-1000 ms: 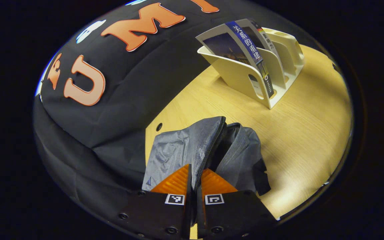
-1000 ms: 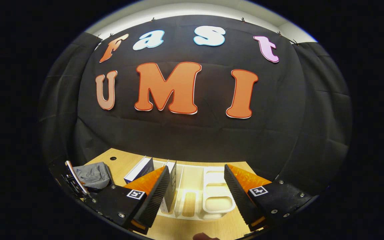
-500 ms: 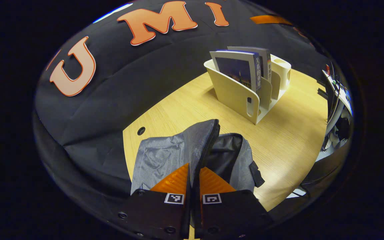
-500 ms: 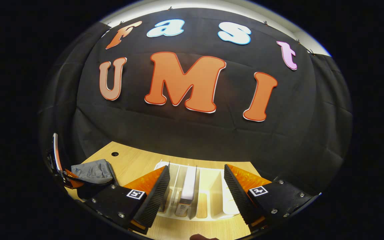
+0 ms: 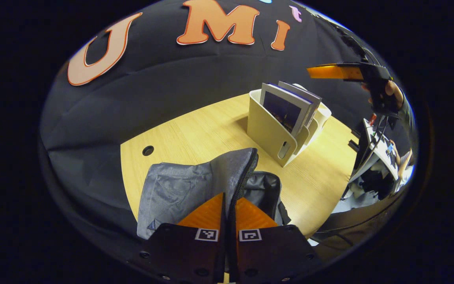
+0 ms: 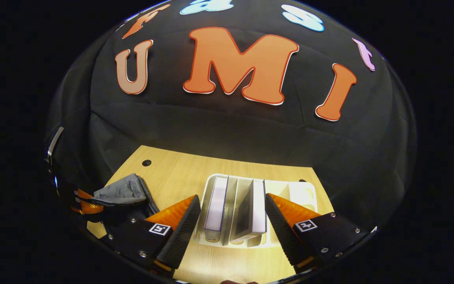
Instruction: Open the schoolbag, grab two books from the bookshelf and put them into the schoolbag.
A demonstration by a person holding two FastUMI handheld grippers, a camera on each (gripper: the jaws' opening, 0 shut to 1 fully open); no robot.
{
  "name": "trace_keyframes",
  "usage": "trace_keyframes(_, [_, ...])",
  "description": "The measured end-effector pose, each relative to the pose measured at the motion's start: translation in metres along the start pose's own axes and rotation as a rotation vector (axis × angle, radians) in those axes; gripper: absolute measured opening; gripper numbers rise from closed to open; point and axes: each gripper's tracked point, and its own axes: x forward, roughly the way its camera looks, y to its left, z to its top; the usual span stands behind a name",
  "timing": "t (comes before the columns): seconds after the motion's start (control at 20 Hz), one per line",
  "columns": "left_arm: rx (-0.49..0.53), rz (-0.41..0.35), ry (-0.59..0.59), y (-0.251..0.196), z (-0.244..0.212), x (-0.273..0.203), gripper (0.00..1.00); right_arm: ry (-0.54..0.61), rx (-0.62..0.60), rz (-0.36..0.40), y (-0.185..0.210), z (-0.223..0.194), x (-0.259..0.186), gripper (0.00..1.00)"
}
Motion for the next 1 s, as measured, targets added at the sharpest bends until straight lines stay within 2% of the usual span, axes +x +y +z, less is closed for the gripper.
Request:
trace_keyframes(0.15, [0.021,-0.087,0.021,0.006,0.01,-0.012,0.05,0.079,-0.002,-0.014,0.004,0.0,0.004,0.98])
trace_keyframes(0.55, [0.026,-0.221,0.086,0.03,0.028,-0.023,0.05,0.349,0.07,0.035,0.026,-0.016,0.034,0.99])
trace_keyframes(0.65, [0.029,-0.23,0.101,0.031,0.034,-0.018,0.05,0.421,0.086,0.048,0.031,-0.026,0.045,0.99])
trace_keyframes(0.85, [0.022,-0.238,0.121,0.029,0.034,-0.017,0.05,0.546,0.079,0.052,0.034,-0.042,0.07,0.93])
trace_keyframes(1.0, [0.021,-0.242,0.138,0.031,0.032,-0.015,0.05,0.636,0.092,0.053,0.037,-0.055,0.086,0.83])
